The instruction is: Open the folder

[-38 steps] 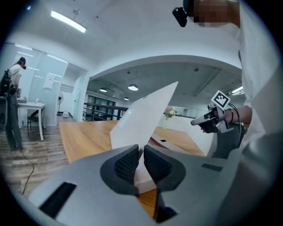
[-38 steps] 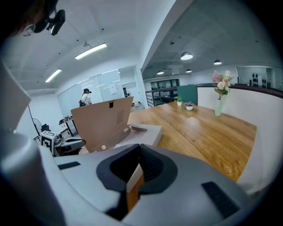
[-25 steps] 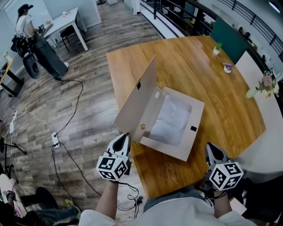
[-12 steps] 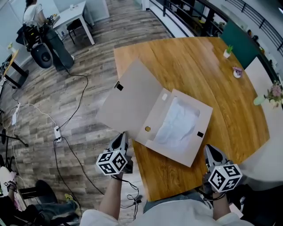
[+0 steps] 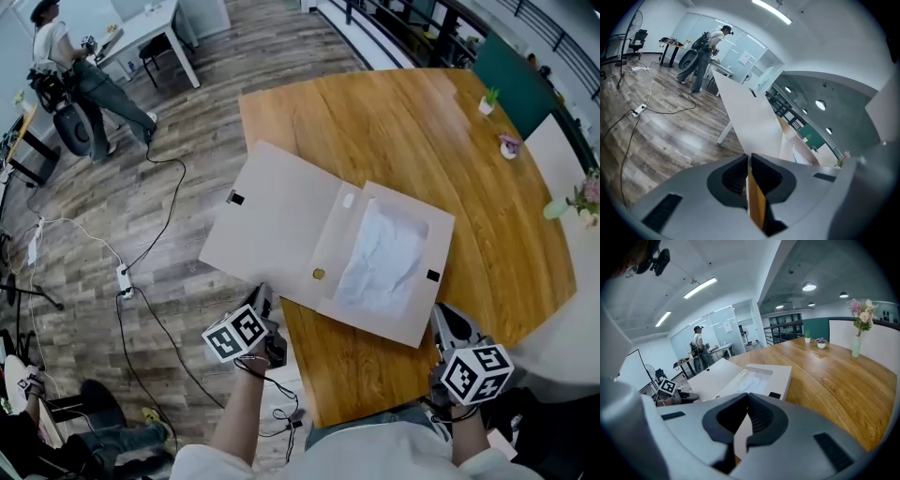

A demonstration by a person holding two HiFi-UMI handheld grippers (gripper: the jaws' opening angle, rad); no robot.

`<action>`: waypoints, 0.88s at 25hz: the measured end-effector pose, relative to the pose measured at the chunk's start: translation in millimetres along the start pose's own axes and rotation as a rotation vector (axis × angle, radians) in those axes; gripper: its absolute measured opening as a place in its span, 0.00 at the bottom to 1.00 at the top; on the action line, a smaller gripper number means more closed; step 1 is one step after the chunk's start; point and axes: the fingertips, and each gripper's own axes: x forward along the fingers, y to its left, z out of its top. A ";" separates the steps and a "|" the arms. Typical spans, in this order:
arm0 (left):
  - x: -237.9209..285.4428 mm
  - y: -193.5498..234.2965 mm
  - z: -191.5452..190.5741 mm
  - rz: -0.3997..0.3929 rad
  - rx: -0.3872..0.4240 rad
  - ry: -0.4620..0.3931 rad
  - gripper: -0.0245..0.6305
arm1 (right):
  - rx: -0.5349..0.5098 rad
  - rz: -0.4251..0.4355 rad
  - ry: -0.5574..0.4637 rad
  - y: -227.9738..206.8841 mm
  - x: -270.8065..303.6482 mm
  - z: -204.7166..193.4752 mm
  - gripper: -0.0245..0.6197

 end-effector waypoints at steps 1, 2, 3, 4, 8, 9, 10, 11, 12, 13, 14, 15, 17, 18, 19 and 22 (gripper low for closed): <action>-0.3 -1.3 -4.0 0.006 -0.005 0.012 0.07 | 0.002 0.000 0.001 -1.2 0.8 -0.1 0.04; -0.8 -1.8 -8.1 0.012 -0.012 0.025 0.07 | 0.004 0.000 0.001 -1.4 1.5 0.0 0.04; -1.3 -1.5 -11.8 0.017 -0.020 0.038 0.07 | 0.006 0.000 0.001 -0.7 2.2 0.2 0.04; -1.6 -0.7 -14.8 0.022 -0.029 0.051 0.08 | 0.006 0.000 0.000 0.8 3.1 0.8 0.04; -1.1 1.6 -19.7 0.028 -0.064 0.075 0.09 | 0.007 0.011 -0.002 5.5 6.5 3.4 0.04; -1.2 1.6 -20.2 0.027 -0.070 0.076 0.09 | 0.008 0.014 -0.002 5.7 6.9 3.2 0.04; -1.7 1.4 -20.4 0.026 -0.072 0.076 0.09 | 0.010 0.016 -0.002 5.8 7.2 2.6 0.04; -2.3 1.0 -20.3 0.025 -0.070 0.075 0.09 | 0.012 0.017 -0.002 5.8 7.3 1.8 0.04; -3.1 0.6 -20.0 0.026 -0.066 0.073 0.09 | 0.014 0.017 -0.003 5.4 7.2 1.0 0.04; -3.7 0.1 -19.8 0.028 -0.062 0.071 0.09 | 0.016 0.016 -0.004 4.9 6.9 0.3 0.04; -4.3 -0.4 -19.7 0.031 -0.060 0.068 0.09 | 0.017 0.016 -0.006 4.2 6.4 -0.1 0.04; -4.7 -0.8 -19.7 0.035 -0.059 0.066 0.09 | 0.018 0.016 -0.008 3.5 5.8 -0.1 0.04; -5.5 -1.4 -19.8 0.041 -0.062 0.062 0.09 | 0.019 0.016 -0.013 2.2 4.0 0.7 0.04; -6.0 -1.8 -19.5 0.041 -0.066 0.057 0.09 | 0.019 0.016 -0.016 1.7 3.0 1.3 0.04; -6.8 -2.4 -18.7 0.039 -0.071 0.050 0.10 | 0.019 0.016 -0.020 1.2 1.8 2.1 0.04; -10.5 -6.5 -14.4 0.024 -0.066 0.019 0.10 | 0.022 0.015 -0.033 -0.8 -3.0 5.0 0.04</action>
